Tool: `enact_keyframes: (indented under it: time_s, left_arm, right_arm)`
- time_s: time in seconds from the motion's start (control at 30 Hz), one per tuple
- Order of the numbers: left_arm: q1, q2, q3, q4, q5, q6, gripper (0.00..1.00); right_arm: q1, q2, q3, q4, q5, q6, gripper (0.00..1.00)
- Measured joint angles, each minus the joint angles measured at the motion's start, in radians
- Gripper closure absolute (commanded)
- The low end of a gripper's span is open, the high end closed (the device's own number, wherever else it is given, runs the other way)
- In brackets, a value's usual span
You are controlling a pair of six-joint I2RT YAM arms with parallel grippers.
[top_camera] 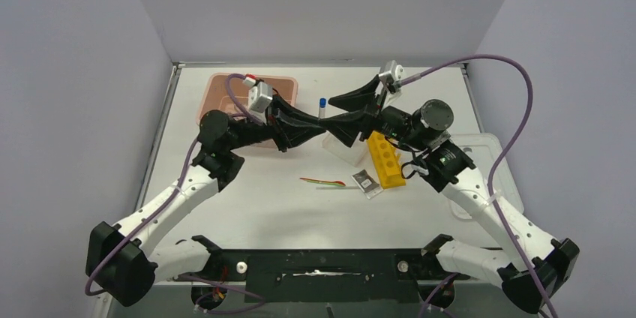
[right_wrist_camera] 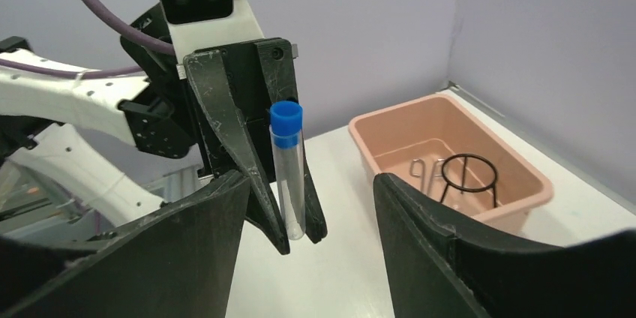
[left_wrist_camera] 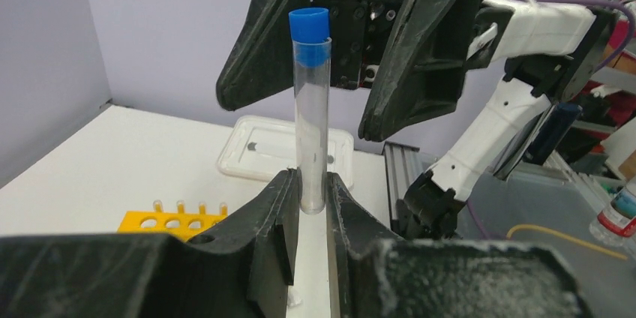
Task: Organize the chemistry lab equipment
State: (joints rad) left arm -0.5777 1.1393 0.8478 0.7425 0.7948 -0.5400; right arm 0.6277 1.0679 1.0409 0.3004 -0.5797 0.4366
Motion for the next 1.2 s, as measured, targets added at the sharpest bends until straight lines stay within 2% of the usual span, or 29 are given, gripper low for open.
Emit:
enact_keyframes:
  time_s: [0.27,0.43,0.73,1.2]
  left_arm:
    - [0.005,0.068,0.183,-0.375,0.042,0.251,0.99]
    - [0.005,0.096,0.224,-0.526,0.042,0.400,0.99]
    - [-0.013,0.180,0.309,-0.733,0.054,0.557,0.99]
    - [-0.042,0.138,0.309,-0.767,0.083,0.597,0.99]
  right_arm:
    - [-0.005,-0.035,0.259,-0.534,0.203,-0.232,0.31]
    - [-0.007,-0.095,0.291,-0.702,0.225,-0.278,0.30]
    - [-0.007,-0.078,0.298,-0.815,0.258,-0.256,0.33]
    - [-0.013,0.017,0.307,-0.811,0.253,-0.224,0.54]
